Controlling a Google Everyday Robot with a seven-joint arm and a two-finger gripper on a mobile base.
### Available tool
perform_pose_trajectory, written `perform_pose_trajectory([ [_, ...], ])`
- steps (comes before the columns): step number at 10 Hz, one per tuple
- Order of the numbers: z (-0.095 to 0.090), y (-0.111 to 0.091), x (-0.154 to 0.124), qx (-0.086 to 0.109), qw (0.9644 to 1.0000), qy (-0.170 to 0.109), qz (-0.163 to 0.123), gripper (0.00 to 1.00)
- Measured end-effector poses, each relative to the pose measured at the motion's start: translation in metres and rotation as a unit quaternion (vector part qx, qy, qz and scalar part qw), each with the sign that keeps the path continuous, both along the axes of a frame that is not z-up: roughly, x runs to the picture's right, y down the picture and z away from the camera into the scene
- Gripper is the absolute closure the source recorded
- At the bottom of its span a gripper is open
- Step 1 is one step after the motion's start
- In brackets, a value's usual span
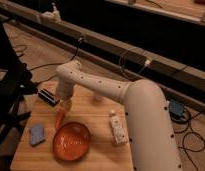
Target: Place the pepper in the ceramic cup
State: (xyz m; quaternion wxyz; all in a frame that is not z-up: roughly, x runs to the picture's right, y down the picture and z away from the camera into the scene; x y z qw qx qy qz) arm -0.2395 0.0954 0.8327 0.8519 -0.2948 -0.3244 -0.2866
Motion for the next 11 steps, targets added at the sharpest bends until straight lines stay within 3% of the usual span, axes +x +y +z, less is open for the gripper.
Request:
perform_pose_trajectory([
  [1, -0.005, -0.002, -0.005, -0.001, 1.0000, -0.010, 0.000, 0.36],
  [5, -0.004, -0.002, 0.003, 0.006, 0.9999, -0.001, -0.013, 0.36],
  [7, 0.008, 0.001, 0.028, 0.023, 0.9966, 0.028, -0.074, 0.36],
  [9, 0.015, 0.011, 0.035, 0.025, 0.9915, 0.043, -0.120, 0.36],
  [11, 0.022, 0.014, 0.033, 0.027, 0.9911, 0.047, -0.122, 0.36],
])
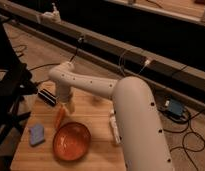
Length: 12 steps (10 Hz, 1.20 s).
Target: Place the pepper in the ceramic cup
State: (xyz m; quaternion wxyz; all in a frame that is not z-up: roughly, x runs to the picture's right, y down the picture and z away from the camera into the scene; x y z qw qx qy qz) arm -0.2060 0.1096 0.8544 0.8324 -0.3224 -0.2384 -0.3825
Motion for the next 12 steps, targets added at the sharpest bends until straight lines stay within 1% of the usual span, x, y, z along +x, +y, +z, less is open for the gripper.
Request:
perform_pose_trajectory([
  [2, 0.007, -0.003, -0.012, 0.007, 0.9997, -0.005, 0.023, 0.36],
  [4, 0.014, -0.002, -0.017, 0.008, 0.9992, -0.009, 0.037, 0.36],
  [7, 0.026, 0.011, -0.017, -0.005, 0.9988, -0.012, 0.048, 0.36],
  [10, 0.038, 0.019, -0.024, -0.014, 0.9970, -0.025, 0.072, 0.37],
  [11, 0.043, 0.021, -0.030, -0.017, 0.9961, -0.033, 0.081, 0.44],
  [12, 0.044, 0.024, -0.034, -0.019, 0.9955, -0.042, 0.082, 0.54],
])
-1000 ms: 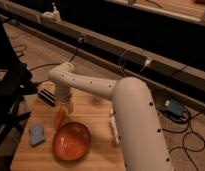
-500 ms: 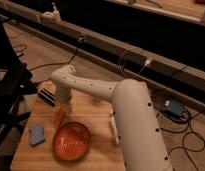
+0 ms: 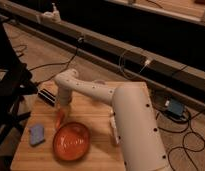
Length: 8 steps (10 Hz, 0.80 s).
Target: Place the pepper in the ceramic cup
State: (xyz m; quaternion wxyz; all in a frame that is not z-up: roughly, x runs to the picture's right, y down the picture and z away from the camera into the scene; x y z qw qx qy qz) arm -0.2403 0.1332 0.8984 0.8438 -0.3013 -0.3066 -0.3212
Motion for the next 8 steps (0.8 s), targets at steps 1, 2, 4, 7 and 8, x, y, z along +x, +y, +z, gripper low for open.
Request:
perform_pose_trajectory([
  [1, 0.000, 0.002, -0.002, -0.002, 1.0000, -0.007, -0.001, 0.62],
  [2, 0.000, 0.004, -0.004, -0.003, 0.9999, -0.014, -0.002, 0.72],
  [4, -0.001, 0.005, -0.003, -0.005, 0.9998, -0.019, -0.002, 0.93],
  [7, -0.026, -0.018, 0.007, -0.018, 0.9996, -0.003, 0.024, 1.00],
  [8, -0.032, -0.028, 0.010, -0.016, 0.9994, 0.004, 0.032, 1.00],
])
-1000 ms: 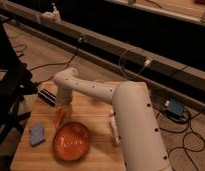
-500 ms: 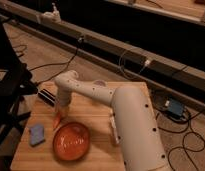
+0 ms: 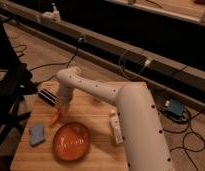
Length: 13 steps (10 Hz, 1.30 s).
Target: Place the pepper in the ceramic cup
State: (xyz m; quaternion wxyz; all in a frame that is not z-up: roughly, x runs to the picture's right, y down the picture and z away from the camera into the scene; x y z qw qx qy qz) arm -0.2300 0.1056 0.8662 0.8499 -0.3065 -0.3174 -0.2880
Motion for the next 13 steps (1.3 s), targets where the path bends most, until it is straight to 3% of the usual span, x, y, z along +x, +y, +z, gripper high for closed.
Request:
perform_pose_trajectory([
  [3, -0.019, -0.051, 0.023, 0.018, 0.9972, 0.043, 0.059, 1.00],
  [4, -0.028, -0.073, 0.040, 0.026, 0.9939, 0.063, 0.087, 1.00],
  [7, -0.059, -0.119, 0.080, 0.048, 0.9867, 0.107, 0.113, 1.00],
  [13, -0.060, -0.121, 0.083, 0.049, 0.9858, 0.112, 0.115, 1.00],
])
